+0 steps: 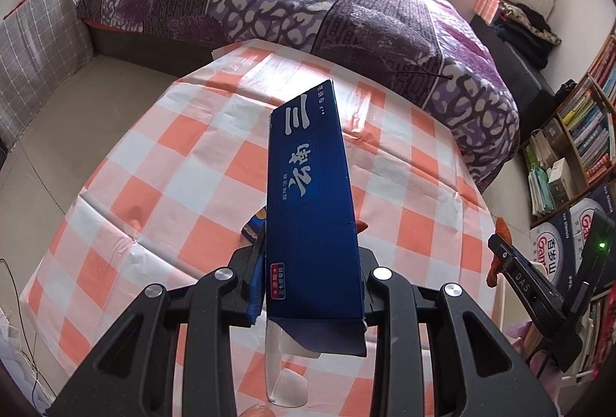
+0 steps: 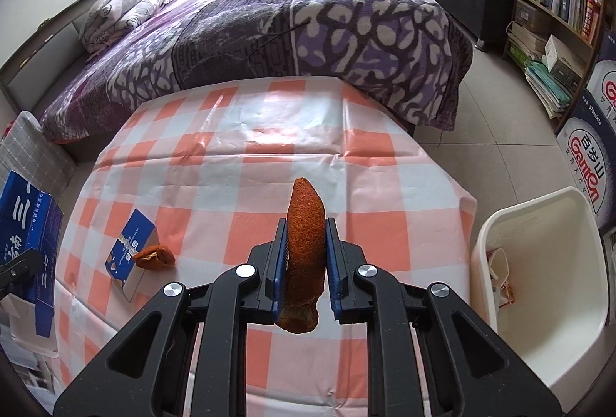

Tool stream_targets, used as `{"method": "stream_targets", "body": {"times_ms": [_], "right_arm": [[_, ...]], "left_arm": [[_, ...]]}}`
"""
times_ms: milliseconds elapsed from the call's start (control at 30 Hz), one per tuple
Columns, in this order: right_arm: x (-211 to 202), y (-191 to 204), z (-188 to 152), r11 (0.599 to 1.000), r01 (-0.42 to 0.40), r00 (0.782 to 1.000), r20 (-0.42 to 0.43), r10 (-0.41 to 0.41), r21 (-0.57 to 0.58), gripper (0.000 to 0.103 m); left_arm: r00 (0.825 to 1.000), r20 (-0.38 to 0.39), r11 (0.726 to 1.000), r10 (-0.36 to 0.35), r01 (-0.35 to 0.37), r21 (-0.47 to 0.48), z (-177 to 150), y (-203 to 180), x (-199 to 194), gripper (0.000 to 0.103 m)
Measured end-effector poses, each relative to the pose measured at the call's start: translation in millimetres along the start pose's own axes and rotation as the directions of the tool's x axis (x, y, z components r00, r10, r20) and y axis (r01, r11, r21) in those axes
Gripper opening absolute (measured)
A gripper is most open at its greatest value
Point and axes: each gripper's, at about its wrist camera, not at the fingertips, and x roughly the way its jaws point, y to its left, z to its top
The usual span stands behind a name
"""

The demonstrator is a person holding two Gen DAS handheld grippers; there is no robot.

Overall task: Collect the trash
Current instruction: 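Carry the orange peel to the bin and open the right tool while the left carries the blue box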

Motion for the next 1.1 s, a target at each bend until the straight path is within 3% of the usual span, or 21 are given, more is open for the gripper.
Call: {"method": "stream_targets", "body": {"times_ms": [667, 1100], "right_arm": [[-33.1, -128.7, -3.3, 0.964, 0.127, 0.992, -0.038, -0.122, 0.233, 0.018], [-55.9, -204.2, -7.3, 0.910, 0.205, 0.979, -0.072, -0.192, 0.360, 0.023]], "left_arm": [[0.997, 0.022, 0.980, -0.069, 0.064, 0.189, -30.2, -114.6, 7.0, 0.032], [0.988, -0.036, 0.910, -0.149, 0.152, 0.385, -74.8, -212.8, 15.8, 0.032]]}}
